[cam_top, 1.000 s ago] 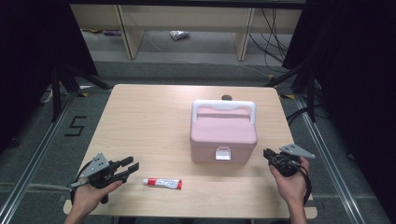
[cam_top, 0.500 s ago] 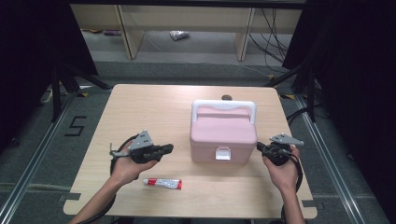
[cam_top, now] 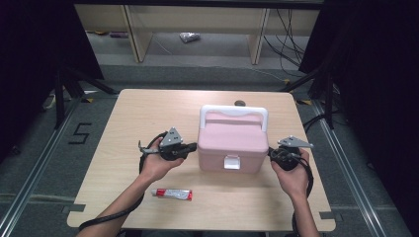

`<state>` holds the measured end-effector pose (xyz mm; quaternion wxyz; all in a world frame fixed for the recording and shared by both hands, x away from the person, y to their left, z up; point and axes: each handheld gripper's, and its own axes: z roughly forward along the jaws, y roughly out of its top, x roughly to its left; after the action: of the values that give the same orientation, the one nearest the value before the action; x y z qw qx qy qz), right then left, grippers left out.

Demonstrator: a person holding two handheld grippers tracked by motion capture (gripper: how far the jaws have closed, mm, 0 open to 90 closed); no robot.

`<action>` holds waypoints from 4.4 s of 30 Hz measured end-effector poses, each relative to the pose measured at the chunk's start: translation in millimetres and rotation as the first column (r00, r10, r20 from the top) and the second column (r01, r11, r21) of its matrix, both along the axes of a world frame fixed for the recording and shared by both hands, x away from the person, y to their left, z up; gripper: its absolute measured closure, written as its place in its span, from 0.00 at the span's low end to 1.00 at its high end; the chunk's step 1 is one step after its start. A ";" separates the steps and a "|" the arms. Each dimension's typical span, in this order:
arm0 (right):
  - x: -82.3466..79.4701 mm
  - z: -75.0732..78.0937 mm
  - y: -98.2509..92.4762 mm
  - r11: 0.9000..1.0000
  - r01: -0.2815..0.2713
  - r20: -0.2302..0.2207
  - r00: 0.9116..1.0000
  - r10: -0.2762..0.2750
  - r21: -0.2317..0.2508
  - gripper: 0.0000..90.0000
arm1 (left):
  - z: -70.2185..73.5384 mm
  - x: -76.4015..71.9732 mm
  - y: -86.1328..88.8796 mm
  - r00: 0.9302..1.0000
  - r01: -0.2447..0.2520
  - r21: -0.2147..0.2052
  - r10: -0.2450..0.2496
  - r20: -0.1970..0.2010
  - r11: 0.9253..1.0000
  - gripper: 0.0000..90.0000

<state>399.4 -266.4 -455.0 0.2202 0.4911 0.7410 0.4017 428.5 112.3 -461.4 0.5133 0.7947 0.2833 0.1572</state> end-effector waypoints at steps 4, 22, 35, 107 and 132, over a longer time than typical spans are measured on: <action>0.3 0.9 15.7 0.999 -0.042 -0.009 0.999 0.042 0.014 1.00 | -0.6 0.2 20.2 0.999 -0.035 -0.002 0.035 -0.002 0.999 0.99; 20.2 3.6 120.3 0.958 -0.278 -0.014 0.961 0.277 -0.071 1.00 | -6.2 -22.7 121.4 0.976 -0.219 0.011 0.219 0.006 0.976 0.99; 24.2 4.4 139.2 0.947 -0.313 -0.024 0.950 0.312 -0.076 1.00 | -11.1 -27.5 135.5 0.968 -0.252 0.003 0.252 -0.002 0.968 0.99; -23.7 1.1 115.1 0.935 -0.354 -0.024 0.935 0.354 -0.008 0.81 | 65.0 27.7 114.9 0.923 -0.379 -0.164 0.358 -0.144 0.911 0.71; -29.7 30.1 115.8 0.933 -0.357 0.068 0.933 0.353 0.044 1.00 | 80.8 36.7 113.3 0.892 -0.427 -0.207 0.373 -0.254 0.880 0.81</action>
<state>369.7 -150.7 -424.9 0.1521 0.3430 0.7993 0.4694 465.2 225.6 -380.6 0.5360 0.6570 0.5117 0.1386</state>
